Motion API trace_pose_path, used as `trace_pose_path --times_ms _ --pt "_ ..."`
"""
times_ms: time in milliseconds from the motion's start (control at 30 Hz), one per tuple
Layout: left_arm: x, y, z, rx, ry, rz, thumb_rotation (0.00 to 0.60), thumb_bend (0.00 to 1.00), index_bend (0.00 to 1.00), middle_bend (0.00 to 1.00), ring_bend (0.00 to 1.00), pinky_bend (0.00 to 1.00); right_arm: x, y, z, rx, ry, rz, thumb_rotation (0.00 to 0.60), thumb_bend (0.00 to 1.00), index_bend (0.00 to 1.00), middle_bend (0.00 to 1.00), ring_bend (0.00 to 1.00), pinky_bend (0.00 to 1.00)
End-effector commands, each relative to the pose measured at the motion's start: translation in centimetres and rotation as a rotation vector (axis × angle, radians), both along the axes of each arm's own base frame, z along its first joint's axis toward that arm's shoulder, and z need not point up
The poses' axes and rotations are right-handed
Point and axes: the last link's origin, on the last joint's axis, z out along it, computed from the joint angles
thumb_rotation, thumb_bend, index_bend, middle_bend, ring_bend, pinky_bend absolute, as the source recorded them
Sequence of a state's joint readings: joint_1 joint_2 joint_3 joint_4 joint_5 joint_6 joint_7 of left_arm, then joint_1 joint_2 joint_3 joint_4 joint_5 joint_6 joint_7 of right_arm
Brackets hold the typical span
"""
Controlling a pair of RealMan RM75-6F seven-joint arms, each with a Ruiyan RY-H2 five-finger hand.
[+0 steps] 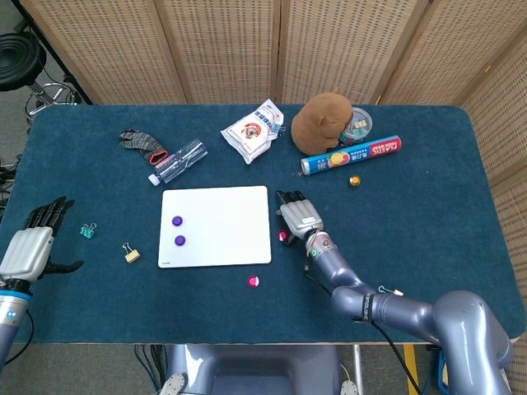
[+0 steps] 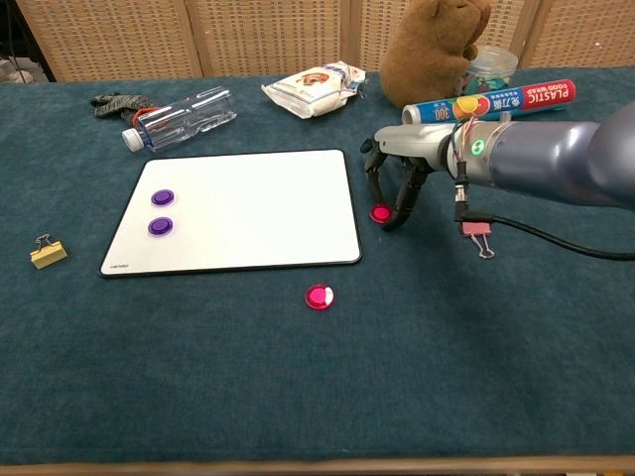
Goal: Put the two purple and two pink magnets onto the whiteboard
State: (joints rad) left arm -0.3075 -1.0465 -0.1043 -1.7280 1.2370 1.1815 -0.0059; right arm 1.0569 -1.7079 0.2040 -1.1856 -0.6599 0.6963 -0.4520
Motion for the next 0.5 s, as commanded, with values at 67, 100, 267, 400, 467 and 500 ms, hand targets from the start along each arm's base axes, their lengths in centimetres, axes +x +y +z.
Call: trace_pose_path --times_ms 67,100,267,400,467,500 --pt "0.0 0.0 0.0 -0.002 0.001 -0.001 0.600 0.09 0.00 0.00 0.00 0.00 0.0 0.0 0.2 -0.003 -0.006 -0.001 0.600 0.36 0.58 0.00 0.00 0.00" --pt "0.0 0.0 0.0 -0.002 0.001 -0.001 0.600 0.09 0.00 0.00 0.00 0.00 0.0 0.1 0.3 -0.003 -0.008 -0.002 0.600 0.36 0.59 0.00 0.00 0.00" --pt "0.0 0.0 0.0 -0.005 0.000 0.001 0.600 0.09 0.00 0.00 0.00 0.00 0.2 0.0 0.5 -0.007 -0.023 -0.005 0.600 0.36 0.59 0.00 0.00 0.00" --pt "0.0 0.0 0.1 -0.002 -0.004 0.000 0.600 0.09 0.00 0.00 0.00 0.00 0.9 -0.1 0.9 -0.012 -0.046 -0.001 0.600 0.36 0.59 0.00 0.00 0.00" --pt "0.0 0.0 0.2 0.000 -0.005 0.000 0.600 0.09 0.00 0.00 0.00 0.00 1.6 -0.3 1.1 -0.014 -0.059 0.005 0.600 0.37 0.59 0.00 0.00 0.00" --pt "0.0 -0.1 0.2 0.000 -0.006 0.000 0.600 0.09 0.00 0.00 0.00 0.00 2.0 -0.4 1.1 -0.016 -0.065 0.010 0.600 0.37 0.59 0.00 0.00 0.00"
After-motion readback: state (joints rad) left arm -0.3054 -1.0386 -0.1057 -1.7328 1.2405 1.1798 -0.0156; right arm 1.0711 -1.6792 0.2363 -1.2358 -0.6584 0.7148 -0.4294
